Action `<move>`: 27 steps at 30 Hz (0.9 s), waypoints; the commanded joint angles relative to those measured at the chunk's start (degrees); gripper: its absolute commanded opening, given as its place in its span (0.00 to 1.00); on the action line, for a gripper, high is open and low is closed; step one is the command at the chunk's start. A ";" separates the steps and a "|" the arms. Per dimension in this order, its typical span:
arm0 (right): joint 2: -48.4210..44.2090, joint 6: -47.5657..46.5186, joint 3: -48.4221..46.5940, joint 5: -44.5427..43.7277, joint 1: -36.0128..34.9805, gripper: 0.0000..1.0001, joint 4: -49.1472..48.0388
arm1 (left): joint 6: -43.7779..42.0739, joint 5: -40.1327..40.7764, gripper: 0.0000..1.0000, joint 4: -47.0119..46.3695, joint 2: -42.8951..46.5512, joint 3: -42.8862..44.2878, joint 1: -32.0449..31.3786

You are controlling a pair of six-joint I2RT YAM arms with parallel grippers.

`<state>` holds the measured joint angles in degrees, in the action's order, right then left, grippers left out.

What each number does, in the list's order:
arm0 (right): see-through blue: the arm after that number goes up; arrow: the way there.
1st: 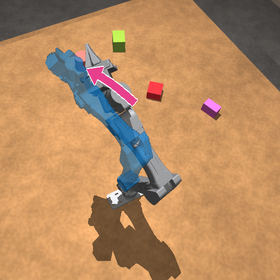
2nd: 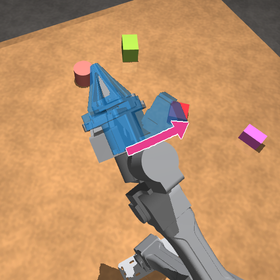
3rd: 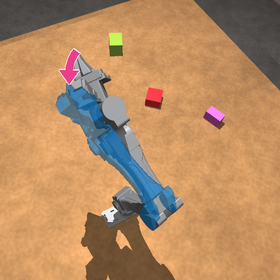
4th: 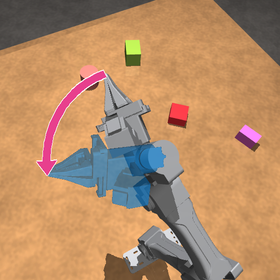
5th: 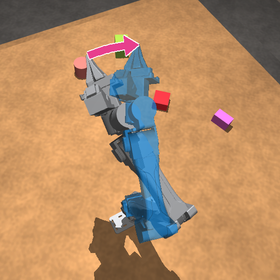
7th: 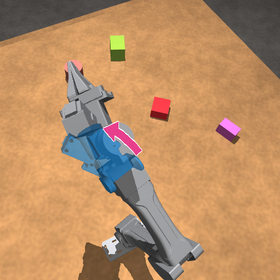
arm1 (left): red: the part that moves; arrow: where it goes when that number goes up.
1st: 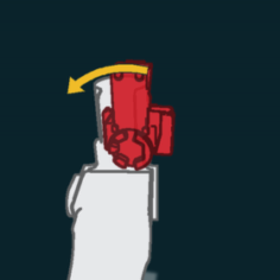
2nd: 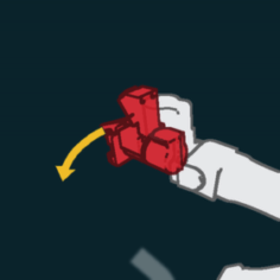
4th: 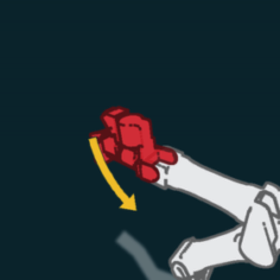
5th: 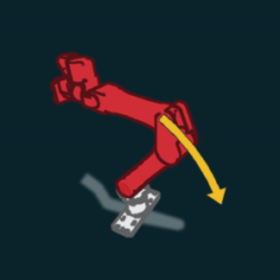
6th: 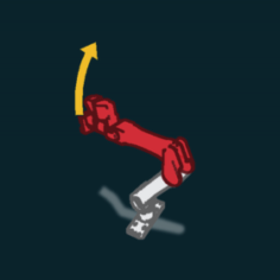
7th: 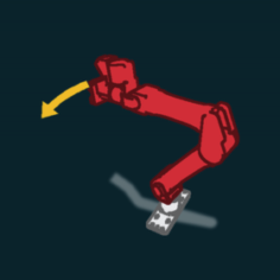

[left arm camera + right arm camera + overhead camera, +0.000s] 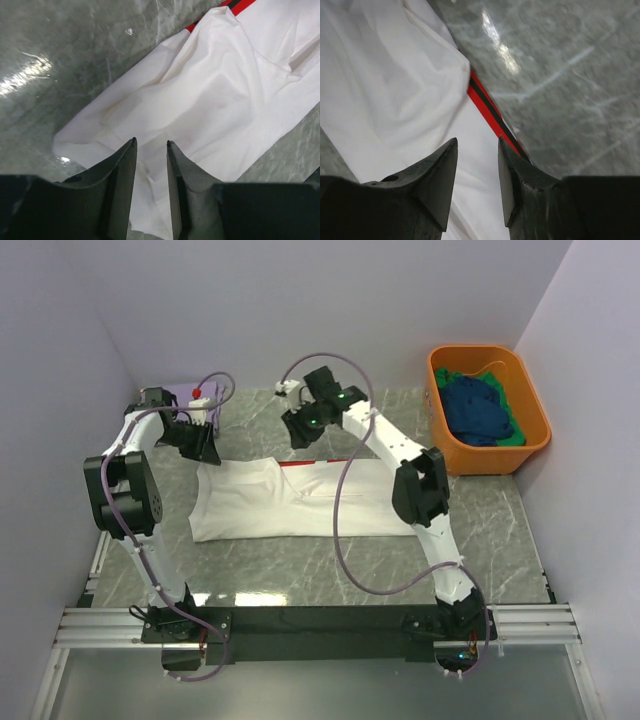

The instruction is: Fold and stack the t-shirts

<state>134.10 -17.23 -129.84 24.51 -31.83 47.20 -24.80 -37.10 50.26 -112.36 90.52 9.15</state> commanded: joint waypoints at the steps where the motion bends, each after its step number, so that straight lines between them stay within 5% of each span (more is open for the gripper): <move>1: 0.37 6.14 0.99 -0.52 -2.00 0.45 -12.55 | 3.17 -3.85 0.36 -3.76 1.08 -2.36 -0.01; 11: 8.18 14.94 0.03 0.63 -5.43 0.45 -20.74 | 4.41 -2.27 0.37 -5.78 1.44 -4.21 -0.01; 27: 10.83 19.26 0.99 -1.57 -6.49 0.55 -20.66 | 5.55 -1.75 0.38 -5.52 -0.50 -3.42 0.34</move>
<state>144.88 0.82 -129.19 23.20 -38.02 28.29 -19.77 -38.13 45.12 -112.36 86.46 9.19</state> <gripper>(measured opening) 0.550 0.380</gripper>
